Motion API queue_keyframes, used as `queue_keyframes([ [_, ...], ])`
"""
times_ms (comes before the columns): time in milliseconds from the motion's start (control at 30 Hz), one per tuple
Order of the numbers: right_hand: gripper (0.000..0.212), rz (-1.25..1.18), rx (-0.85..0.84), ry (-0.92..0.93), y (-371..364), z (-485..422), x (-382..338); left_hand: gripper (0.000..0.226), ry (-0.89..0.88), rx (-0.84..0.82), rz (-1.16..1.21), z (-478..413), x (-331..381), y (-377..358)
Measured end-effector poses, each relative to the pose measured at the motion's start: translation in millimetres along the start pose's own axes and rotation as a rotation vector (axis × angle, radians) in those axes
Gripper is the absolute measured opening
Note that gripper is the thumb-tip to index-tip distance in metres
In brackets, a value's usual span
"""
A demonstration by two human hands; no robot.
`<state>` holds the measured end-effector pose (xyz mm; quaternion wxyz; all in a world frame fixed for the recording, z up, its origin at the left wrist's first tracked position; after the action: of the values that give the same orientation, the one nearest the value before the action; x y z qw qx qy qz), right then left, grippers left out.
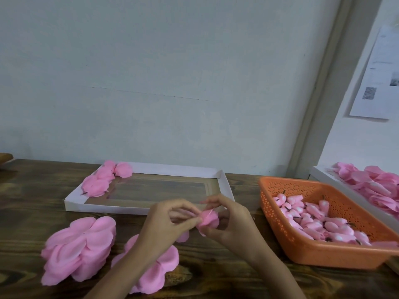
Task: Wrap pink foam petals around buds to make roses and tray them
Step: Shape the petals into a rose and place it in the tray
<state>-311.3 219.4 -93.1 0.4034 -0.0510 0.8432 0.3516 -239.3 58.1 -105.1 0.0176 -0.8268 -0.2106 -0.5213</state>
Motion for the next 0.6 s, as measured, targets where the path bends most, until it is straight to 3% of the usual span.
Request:
queue_keyframes([
  [100, 0.06, -0.047, 0.044, 0.0, 1, -1, -2, 0.019, -0.02, 0.011, 0.05, 0, 2, 4],
  [233, 0.058, -0.187, 0.091, -0.022, 3, -2, -5, 0.044, -0.019, -0.005, 0.073, -2, 5, 10],
  [600, 0.044, -0.352, 0.239, 0.032, 6, 2, -17, 0.03, -0.04, -0.044, 0.279, -1, 15, 10],
])
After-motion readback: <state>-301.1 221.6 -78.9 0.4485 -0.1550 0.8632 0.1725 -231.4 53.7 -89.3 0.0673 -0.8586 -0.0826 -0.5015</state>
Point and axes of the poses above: each hand's wrist, its own z-axis away from the middle knuckle, its own y-axis out of the back of the hand, x = y × z, the point moved 6 cm from there along -z, towards the middle knuckle, and after that the axes turned 4 degrees about z, right-handed, at the moved point
